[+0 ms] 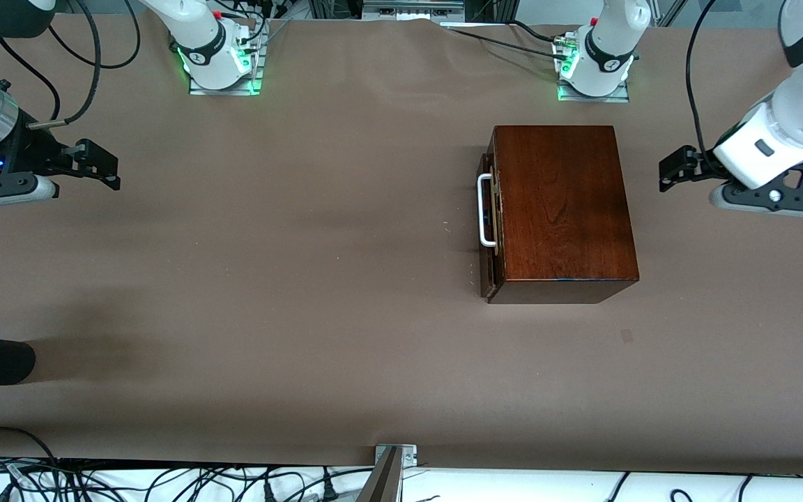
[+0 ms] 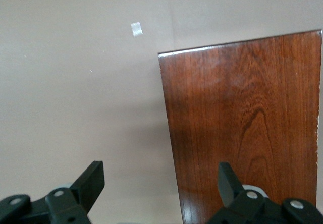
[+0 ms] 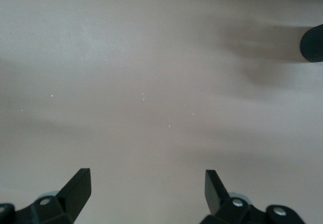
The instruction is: Open drawer, take yellow block, close drawer
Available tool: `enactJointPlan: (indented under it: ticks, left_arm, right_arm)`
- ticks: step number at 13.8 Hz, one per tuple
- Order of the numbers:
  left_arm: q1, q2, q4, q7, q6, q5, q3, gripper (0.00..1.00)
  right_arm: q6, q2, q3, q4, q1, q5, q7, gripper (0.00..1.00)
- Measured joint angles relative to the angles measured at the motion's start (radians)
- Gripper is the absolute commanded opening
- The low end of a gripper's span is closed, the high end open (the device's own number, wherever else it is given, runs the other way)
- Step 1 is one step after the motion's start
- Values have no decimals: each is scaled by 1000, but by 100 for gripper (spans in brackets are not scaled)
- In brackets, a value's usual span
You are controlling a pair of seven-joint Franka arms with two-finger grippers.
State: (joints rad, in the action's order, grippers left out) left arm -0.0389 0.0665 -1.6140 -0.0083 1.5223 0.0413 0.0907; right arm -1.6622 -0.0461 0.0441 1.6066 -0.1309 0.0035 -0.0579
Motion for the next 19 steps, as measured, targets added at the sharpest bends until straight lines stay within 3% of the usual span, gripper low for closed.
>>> enactJointPlan:
  ticks: [6, 10, 14, 19]
  left_arm:
    - [-25, 16, 26, -2, -71, -2, 172, 100]
    - [-40, 123, 85, -130, -65, -2, 265, 100]
    - [-169, 280, 189, -413, 5, 1, 278, 100]
    - [-294, 405, 196, -669, 135, 89, 278, 100]
  right_arm:
    - [0, 0, 0, 0, 0, 0, 0, 100]
    - [0, 0, 0, 0, 0, 0, 0, 100]
    - [0, 0, 0, -1, 0, 0, 0, 100]
    - [0, 0, 0, -1, 0, 0, 0, 100]
